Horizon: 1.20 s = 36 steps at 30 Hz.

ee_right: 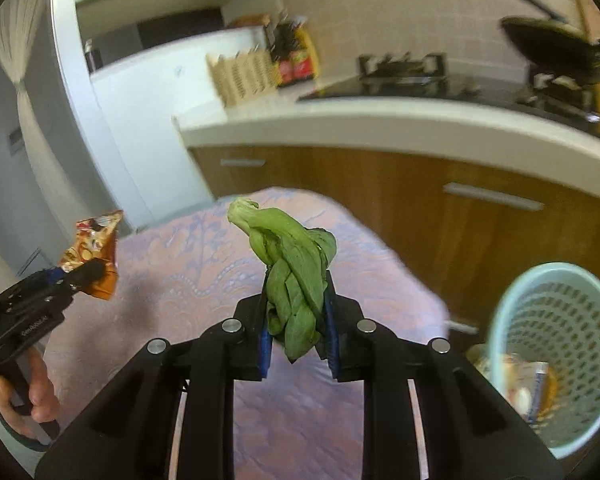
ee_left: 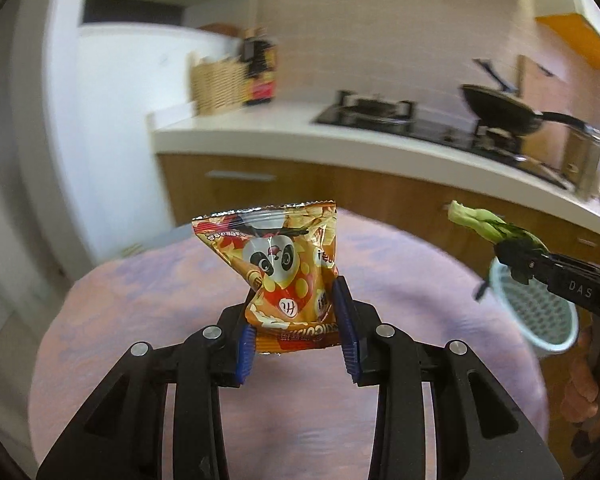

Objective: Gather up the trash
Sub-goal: 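Carry the snack bag and bok choy to the wastebasket and release both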

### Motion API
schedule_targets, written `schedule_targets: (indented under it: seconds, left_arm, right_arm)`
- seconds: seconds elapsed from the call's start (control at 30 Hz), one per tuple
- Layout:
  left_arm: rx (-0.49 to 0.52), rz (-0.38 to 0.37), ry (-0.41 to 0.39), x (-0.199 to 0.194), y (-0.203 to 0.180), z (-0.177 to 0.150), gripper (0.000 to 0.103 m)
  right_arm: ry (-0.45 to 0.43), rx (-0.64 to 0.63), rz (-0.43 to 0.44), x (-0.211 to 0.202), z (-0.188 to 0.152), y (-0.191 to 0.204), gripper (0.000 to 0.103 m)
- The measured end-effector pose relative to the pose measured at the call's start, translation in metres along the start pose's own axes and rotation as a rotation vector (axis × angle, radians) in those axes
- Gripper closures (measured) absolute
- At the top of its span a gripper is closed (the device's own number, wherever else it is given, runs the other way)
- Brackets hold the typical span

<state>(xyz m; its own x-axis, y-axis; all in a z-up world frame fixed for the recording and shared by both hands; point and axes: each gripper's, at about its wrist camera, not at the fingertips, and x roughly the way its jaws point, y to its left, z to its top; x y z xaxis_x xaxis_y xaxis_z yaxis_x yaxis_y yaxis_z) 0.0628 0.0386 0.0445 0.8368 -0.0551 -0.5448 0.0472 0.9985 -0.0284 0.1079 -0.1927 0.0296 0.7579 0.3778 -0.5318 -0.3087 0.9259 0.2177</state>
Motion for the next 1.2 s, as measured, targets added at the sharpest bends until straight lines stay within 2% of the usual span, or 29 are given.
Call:
schedule_targets:
  seconds: [0.13,0.37,0.5,0.57,0.63,0.77,0.8,0.83,1.03,1.2]
  left_arm:
    - [0.055,-0.074,-0.028,0.001,-0.055,0.014,0.070]
    - [0.147,-0.218,-0.025,0.022,-0.161,0.028,0.070]
    - [0.190,-0.274,-0.003,0.043,-0.215,0.027,0.070]
    - [0.193,-0.284,0.025,0.060,-0.239,0.026,0.070]
    - [0.186,-0.317,0.072,0.082,-0.259,0.024,0.070]
    - [0.204,-0.355,0.128,0.112,-0.292,0.018,0.070]
    - [0.217,-0.362,0.146,0.119,-0.301,0.016,0.090]
    - [0.228,-0.373,0.173,0.127,-0.310,0.015,0.093]
    - [0.236,-0.403,0.232,0.152,-0.334,0.004,0.096]
    - [0.226,-0.405,0.269,0.169,-0.339,-0.002,0.097]
  right_arm:
    - [-0.048,-0.010,-0.094,-0.036,-0.001,-0.028,0.084]
    - [-0.097,0.076,-0.219,-0.080,-0.009,-0.107,0.085]
    - [-0.085,0.134,-0.293,-0.090,-0.026,-0.158,0.085]
    - [-0.077,0.131,-0.346,-0.092,-0.034,-0.175,0.084]
    - [-0.062,0.151,-0.359,-0.091,-0.042,-0.192,0.084]
    - [-0.013,0.206,-0.390,-0.080,-0.055,-0.224,0.084]
    - [0.007,0.227,-0.393,-0.075,-0.059,-0.233,0.084]
    - [0.018,0.237,-0.393,-0.069,-0.060,-0.236,0.084]
    - [0.079,0.283,-0.389,-0.043,-0.078,-0.259,0.084]
    - [0.104,0.326,-0.381,-0.031,-0.085,-0.274,0.084]
